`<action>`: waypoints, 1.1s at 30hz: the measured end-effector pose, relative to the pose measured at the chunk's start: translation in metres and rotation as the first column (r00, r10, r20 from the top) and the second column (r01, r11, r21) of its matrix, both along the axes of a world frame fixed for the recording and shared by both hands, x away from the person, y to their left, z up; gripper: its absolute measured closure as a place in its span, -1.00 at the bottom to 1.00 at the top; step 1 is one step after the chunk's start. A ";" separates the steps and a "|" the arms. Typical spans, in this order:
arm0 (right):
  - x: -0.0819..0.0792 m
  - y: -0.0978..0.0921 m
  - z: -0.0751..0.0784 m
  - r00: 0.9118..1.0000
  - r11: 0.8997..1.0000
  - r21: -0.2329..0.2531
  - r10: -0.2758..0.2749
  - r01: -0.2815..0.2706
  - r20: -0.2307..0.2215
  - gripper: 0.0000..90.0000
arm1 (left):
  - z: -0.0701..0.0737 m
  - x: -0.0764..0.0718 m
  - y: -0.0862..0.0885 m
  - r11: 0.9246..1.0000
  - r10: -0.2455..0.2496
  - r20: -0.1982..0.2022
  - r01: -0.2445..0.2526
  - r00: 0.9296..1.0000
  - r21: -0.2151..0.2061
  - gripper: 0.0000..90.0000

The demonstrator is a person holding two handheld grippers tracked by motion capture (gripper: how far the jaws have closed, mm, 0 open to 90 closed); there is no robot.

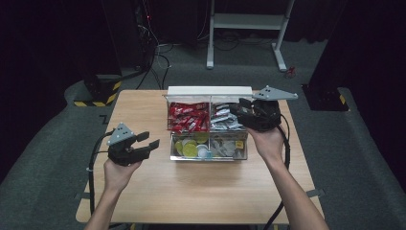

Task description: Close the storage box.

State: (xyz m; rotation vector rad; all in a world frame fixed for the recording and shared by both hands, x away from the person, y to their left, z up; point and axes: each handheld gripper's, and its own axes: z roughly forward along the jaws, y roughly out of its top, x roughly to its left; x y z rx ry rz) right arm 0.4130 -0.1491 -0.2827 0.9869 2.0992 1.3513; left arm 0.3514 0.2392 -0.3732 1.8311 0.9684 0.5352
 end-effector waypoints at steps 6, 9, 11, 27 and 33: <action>0.000 -0.001 0.000 1.000 1.000 0.003 0.004 -0.004 -0.001 0.23 | 0.016 0.007 -0.009 0.999 -0.025 0.004 0.025 1.000 -0.026 0.09; 0.001 -0.001 0.001 1.000 1.000 0.006 0.010 -0.010 -0.005 0.23 | 0.022 0.013 -0.012 0.999 -0.028 0.005 0.028 1.000 -0.024 0.07; 0.002 -0.002 0.001 1.000 1.000 0.014 0.013 -0.013 -0.014 0.23 | 0.027 0.015 -0.015 0.999 -0.028 0.015 0.028 0.999 -0.035 0.07; 0.003 -0.005 0.001 0.999 0.999 0.031 0.028 -0.027 -0.025 0.24 | 0.047 0.042 -0.039 0.998 -0.058 0.030 0.059 0.998 -0.038 0.30; 0.003 -0.005 0.001 0.999 0.999 0.027 0.027 -0.027 -0.023 0.24 | 0.048 0.051 -0.046 0.997 -0.057 0.024 0.058 0.998 -0.042 0.36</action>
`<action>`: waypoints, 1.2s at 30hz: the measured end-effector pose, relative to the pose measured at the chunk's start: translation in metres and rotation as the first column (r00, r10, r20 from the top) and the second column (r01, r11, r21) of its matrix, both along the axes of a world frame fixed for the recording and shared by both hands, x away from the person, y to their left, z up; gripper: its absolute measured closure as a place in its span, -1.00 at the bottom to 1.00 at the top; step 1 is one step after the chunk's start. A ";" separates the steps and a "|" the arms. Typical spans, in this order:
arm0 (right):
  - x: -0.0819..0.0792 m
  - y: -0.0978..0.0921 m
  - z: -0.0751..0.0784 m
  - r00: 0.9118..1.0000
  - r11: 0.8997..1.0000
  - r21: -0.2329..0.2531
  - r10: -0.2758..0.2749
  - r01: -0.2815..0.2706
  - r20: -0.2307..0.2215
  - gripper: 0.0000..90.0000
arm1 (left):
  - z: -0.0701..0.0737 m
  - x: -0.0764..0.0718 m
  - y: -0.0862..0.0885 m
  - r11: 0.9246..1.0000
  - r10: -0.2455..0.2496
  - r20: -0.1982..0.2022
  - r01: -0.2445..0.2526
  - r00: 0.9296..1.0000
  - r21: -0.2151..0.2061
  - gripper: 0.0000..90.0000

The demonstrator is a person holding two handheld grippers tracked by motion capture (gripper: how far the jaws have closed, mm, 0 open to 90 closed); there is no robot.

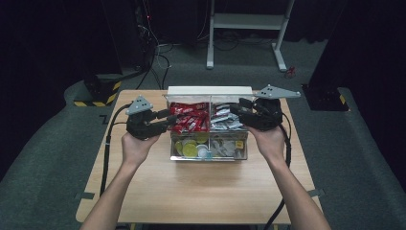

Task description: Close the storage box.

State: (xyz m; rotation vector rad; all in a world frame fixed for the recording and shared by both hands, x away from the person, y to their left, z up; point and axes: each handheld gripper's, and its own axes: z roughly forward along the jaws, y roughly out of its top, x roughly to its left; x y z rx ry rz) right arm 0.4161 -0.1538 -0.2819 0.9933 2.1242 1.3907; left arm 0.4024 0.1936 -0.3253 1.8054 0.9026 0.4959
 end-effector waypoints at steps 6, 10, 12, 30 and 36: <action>0.000 0.001 0.000 1.000 1.000 -0.008 -0.002 0.002 0.008 0.24 | 0.001 0.009 -0.006 1.000 0.006 -0.016 -0.006 1.000 0.004 0.44; 0.000 0.001 0.000 1.000 1.000 -0.008 -0.002 0.002 0.009 0.24 | -0.001 0.015 -0.011 1.000 0.008 -0.029 -0.008 1.000 0.014 0.48; 0.000 0.001 0.000 1.000 1.000 -0.009 -0.002 0.002 0.011 0.24 | -0.003 0.017 -0.012 1.000 0.011 -0.034 -0.010 0.999 0.022 0.50; -0.001 0.001 0.000 1.000 1.000 -0.008 -0.005 0.005 0.006 0.24 | -0.006 0.028 -0.022 0.999 0.029 -0.053 -0.027 0.998 0.033 0.56; 0.000 0.003 -0.001 1.000 1.000 -0.015 -0.004 0.004 0.008 0.24 | -0.005 0.029 -0.022 0.999 0.040 -0.058 -0.039 0.998 0.026 0.60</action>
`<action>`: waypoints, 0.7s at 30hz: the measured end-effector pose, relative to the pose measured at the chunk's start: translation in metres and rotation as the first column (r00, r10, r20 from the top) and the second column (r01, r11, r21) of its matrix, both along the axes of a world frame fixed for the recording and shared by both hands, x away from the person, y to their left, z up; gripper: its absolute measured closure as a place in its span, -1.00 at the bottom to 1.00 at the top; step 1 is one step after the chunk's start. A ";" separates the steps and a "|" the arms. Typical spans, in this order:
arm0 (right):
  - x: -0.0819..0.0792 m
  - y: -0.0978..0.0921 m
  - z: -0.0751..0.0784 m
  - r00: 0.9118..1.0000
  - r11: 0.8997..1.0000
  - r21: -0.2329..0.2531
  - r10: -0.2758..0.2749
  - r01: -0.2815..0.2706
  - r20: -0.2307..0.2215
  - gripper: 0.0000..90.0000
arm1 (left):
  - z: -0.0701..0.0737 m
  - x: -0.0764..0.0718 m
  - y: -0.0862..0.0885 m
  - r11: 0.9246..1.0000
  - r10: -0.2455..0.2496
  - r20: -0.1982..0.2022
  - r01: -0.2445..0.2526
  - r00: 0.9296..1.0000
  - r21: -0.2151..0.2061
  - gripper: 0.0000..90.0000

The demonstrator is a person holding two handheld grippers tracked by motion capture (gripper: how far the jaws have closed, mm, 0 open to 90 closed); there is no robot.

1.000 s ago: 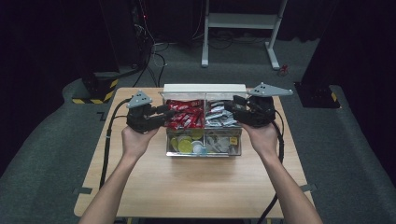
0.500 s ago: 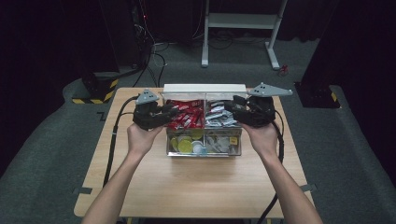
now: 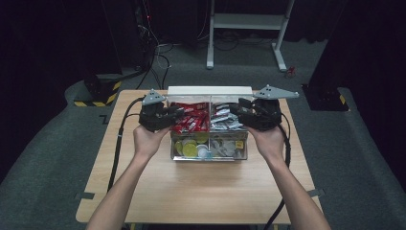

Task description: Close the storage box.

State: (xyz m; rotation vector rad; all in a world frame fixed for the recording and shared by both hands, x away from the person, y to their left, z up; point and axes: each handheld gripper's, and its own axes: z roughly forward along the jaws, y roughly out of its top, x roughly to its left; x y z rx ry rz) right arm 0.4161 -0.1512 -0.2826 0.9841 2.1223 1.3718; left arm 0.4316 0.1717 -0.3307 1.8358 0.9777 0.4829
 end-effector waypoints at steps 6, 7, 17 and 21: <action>0.000 0.001 0.000 1.000 1.000 -0.002 -0.001 0.001 -0.005 0.24 | 0.001 0.000 0.002 1.000 0.009 0.006 -0.009 1.000 -0.002 0.74; 0.000 0.001 0.000 1.000 1.000 -0.003 -0.001 0.001 -0.005 0.24 | 0.002 -0.001 0.003 1.000 -0.004 0.008 0.004 1.000 -0.014 0.83; 0.000 0.001 0.000 1.000 1.000 -0.004 -0.001 0.001 -0.002 0.24 | 0.008 -0.011 0.007 0.998 -0.036 0.027 0.037 0.999 -0.043 0.89; 0.000 0.001 0.000 1.000 1.000 -0.005 -0.001 0.001 -0.001 0.24 | 0.011 -0.015 0.010 0.997 -0.051 0.032 0.052 0.998 -0.057 0.90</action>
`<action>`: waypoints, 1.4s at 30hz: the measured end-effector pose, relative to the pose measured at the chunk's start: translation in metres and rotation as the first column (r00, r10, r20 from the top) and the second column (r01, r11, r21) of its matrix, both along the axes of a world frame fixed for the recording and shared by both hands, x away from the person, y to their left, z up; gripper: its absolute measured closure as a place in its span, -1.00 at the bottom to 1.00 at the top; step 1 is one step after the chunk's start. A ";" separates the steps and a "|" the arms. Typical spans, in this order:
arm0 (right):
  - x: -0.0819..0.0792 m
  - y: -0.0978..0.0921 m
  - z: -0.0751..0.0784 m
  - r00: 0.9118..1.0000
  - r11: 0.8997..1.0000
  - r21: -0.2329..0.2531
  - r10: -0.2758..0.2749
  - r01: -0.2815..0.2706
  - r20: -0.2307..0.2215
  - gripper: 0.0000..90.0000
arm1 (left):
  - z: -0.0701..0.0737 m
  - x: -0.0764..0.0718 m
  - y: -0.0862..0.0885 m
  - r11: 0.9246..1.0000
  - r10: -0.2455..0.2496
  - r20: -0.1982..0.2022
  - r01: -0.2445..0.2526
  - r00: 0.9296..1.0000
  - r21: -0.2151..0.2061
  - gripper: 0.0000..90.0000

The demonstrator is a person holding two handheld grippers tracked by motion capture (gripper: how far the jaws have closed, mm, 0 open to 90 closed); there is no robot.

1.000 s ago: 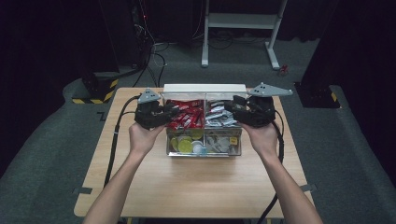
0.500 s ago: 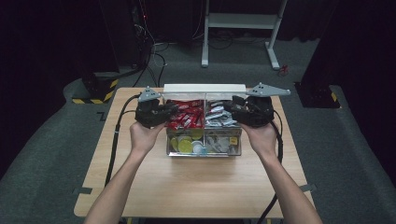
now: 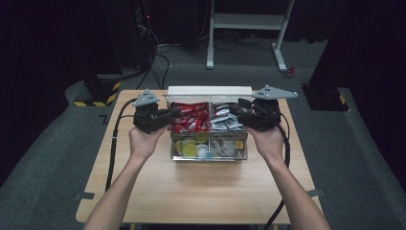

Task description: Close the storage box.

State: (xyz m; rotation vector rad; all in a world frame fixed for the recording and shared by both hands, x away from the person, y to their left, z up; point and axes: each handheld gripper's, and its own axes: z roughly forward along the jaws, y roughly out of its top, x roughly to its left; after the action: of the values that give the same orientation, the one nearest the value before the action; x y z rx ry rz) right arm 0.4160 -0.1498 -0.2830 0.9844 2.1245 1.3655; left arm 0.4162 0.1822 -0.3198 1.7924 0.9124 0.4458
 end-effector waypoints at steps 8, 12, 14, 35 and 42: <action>0.000 0.000 0.000 1.000 1.000 0.000 0.000 0.000 0.000 0.24 | 0.004 -0.008 0.007 1.000 -0.016 0.020 0.017 1.000 -0.011 0.91; 0.000 0.000 0.000 1.000 1.000 -0.001 -0.001 0.001 0.000 0.24 | 0.004 -0.011 0.010 1.000 -0.024 0.023 0.025 0.999 -0.017 0.91; 0.000 0.000 0.000 1.000 1.000 -0.001 -0.001 0.001 0.001 0.24 | 0.004 -0.012 0.012 1.000 -0.022 0.023 0.023 0.999 -0.017 0.91; 0.000 0.000 0.000 1.000 1.000 -0.004 -0.001 0.001 0.002 0.24 | 0.008 -0.027 0.028 0.999 -0.016 0.041 0.017 0.999 -0.029 0.92; 0.000 0.000 0.000 1.000 1.000 -0.004 -0.001 0.001 0.002 0.24 | 0.009 -0.030 0.031 0.999 -0.019 0.050 0.021 0.999 -0.035 0.92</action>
State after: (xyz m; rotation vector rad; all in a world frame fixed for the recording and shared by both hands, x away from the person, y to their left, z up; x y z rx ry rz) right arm 0.4159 -0.1495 -0.2829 0.9825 2.1242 1.3605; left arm 0.3864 0.2136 -0.3112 1.7495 0.8622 0.4569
